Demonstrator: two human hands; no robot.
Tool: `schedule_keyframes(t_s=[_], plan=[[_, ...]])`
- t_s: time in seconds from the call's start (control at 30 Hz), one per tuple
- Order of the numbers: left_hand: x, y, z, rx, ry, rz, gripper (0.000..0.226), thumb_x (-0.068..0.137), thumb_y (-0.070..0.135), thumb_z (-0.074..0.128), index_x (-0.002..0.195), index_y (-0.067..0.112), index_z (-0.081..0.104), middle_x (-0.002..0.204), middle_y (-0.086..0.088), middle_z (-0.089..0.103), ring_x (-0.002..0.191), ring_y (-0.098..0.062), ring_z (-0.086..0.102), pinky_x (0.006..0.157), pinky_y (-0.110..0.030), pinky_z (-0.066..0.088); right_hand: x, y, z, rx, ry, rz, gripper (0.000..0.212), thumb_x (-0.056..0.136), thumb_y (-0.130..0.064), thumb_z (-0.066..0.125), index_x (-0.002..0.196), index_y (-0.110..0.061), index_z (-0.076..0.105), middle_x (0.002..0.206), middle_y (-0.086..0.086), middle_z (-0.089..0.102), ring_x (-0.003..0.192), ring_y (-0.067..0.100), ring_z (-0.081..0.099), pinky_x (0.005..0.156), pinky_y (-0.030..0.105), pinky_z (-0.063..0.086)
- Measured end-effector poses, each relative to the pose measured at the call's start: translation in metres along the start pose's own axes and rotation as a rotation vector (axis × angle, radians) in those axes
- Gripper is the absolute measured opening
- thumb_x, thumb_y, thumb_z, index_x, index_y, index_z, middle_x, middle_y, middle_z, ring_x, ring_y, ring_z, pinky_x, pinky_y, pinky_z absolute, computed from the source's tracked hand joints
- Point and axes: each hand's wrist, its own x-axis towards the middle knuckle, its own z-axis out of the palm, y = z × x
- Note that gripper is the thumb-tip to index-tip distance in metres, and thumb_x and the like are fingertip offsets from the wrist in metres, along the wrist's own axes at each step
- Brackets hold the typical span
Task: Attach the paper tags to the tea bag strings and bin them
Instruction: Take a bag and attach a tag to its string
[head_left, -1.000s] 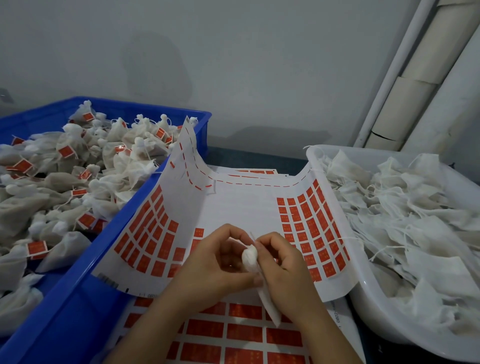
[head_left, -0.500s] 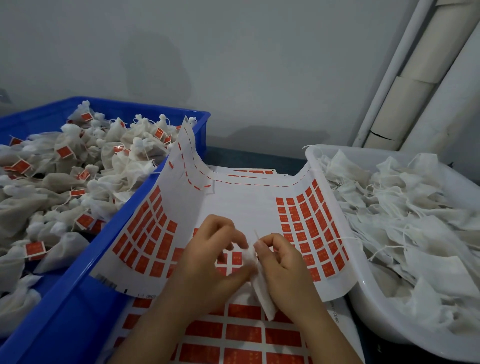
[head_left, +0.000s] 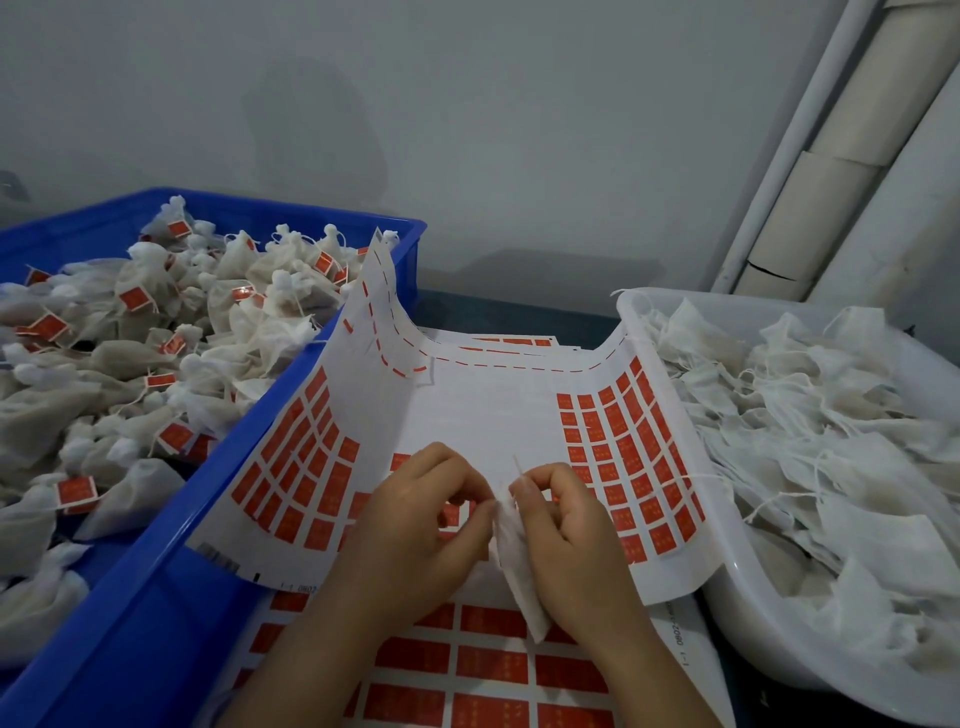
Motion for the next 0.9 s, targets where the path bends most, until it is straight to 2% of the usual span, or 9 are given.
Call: schedule_keyframes(t_s=[0.07, 0.13, 0.23, 0.3, 0.43, 0.5, 0.57, 0.67, 0.9], plan=[[0.000, 0.000, 0.000, -0.136, -0.040, -0.042, 0.014, 0.081, 0.016, 0.066, 0.076, 0.024, 0.056, 0.079, 0.016, 0.057, 0.078, -0.008, 0.058, 0.063, -0.013, 0.051, 0.000, -0.001, 0.000, 0.026, -0.003, -0.008, 0.014, 0.095, -0.032, 0.045, 0.082, -0.033, 0.049, 0.071, -0.009, 0.057, 0.071, -0.004, 0.058, 0.058, 0.008, 0.045], [0.000, 0.003, -0.001, -0.345, -0.072, -0.176, 0.015, 0.080, 0.013, 0.071, 0.080, 0.022, 0.058, 0.081, 0.010, 0.062, 0.079, -0.009, 0.063, 0.066, -0.020, 0.056, 0.000, -0.002, 0.000, 0.041, -0.018, -0.011, 0.013, 0.094, -0.032, 0.045, 0.083, -0.032, 0.050, 0.071, -0.008, 0.059, 0.070, -0.001, 0.059, 0.059, 0.009, 0.047], [0.002, 0.005, -0.002, -0.551, -0.092, -0.316, 0.020, 0.072, 0.022, 0.074, 0.085, 0.018, 0.060, 0.076, 0.009, 0.064, 0.074, -0.012, 0.065, 0.061, -0.020, 0.054, -0.002, -0.004, 0.001, 0.050, -0.031, -0.029, 0.011, 0.092, -0.034, 0.045, 0.082, -0.033, 0.050, 0.071, -0.010, 0.061, 0.071, -0.001, 0.061, 0.060, 0.009, 0.048], [0.004, 0.007, -0.004, -0.582, -0.091, -0.338, 0.030, 0.062, 0.033, 0.072, 0.086, 0.018, 0.062, 0.072, 0.010, 0.064, 0.070, -0.011, 0.065, 0.058, -0.018, 0.052, -0.002, -0.006, 0.001, 0.062, -0.012, -0.037, 0.011, 0.088, -0.040, 0.044, 0.082, -0.033, 0.049, 0.071, -0.013, 0.061, 0.072, -0.001, 0.061, 0.059, 0.009, 0.048], [0.005, 0.008, -0.007, -0.625, -0.090, -0.348, 0.029, 0.057, 0.035, 0.072, 0.084, 0.024, 0.069, 0.069, 0.012, 0.066, 0.066, -0.007, 0.064, 0.057, -0.018, 0.052, -0.003, -0.009, 0.000, 0.099, 0.031, -0.064, 0.021, 0.077, -0.050, 0.039, 0.081, -0.033, 0.050, 0.068, -0.015, 0.061, 0.072, 0.000, 0.063, 0.059, 0.010, 0.049], [0.005, 0.007, -0.008, -0.671, -0.086, -0.347, 0.025, 0.058, 0.036, 0.070, 0.080, 0.026, 0.072, 0.072, 0.004, 0.069, 0.068, -0.014, 0.067, 0.061, -0.021, 0.054, -0.003, -0.009, 0.001, 0.113, 0.043, -0.089, 0.021, 0.077, -0.050, 0.040, 0.080, -0.032, 0.050, 0.068, -0.018, 0.062, 0.071, 0.000, 0.062, 0.058, 0.009, 0.048], [0.004, 0.005, -0.009, -0.738, -0.096, -0.337, 0.021, 0.063, 0.029, 0.068, 0.082, 0.020, 0.072, 0.079, -0.004, 0.072, 0.076, -0.021, 0.070, 0.067, -0.026, 0.056, -0.003, -0.010, 0.000, 0.134, 0.052, -0.109, 0.021, 0.077, -0.050, 0.041, 0.080, -0.031, 0.051, 0.069, -0.022, 0.061, 0.068, -0.001, 0.062, 0.055, 0.009, 0.047], [0.004, 0.004, -0.011, -0.766, -0.095, -0.325, 0.018, 0.067, 0.020, 0.065, 0.083, 0.015, 0.071, 0.082, -0.004, 0.073, 0.080, -0.021, 0.070, 0.068, -0.023, 0.055, -0.003, -0.011, -0.001, 0.149, 0.060, -0.133, 0.020, 0.078, -0.049, 0.042, 0.081, -0.031, 0.051, 0.070, -0.022, 0.062, 0.067, -0.001, 0.063, 0.054, 0.010, 0.048], [0.004, 0.002, -0.011, -0.739, -0.081, -0.305, 0.020, 0.070, 0.023, 0.063, 0.085, 0.010, 0.068, 0.081, -0.004, 0.071, 0.075, -0.021, 0.069, 0.065, -0.023, 0.055, -0.006, -0.012, 0.001, 0.118, 0.118, -0.163, 0.018, 0.079, -0.049, 0.040, 0.081, -0.033, 0.049, 0.069, -0.020, 0.058, 0.069, 0.001, 0.062, 0.053, 0.010, 0.049]])
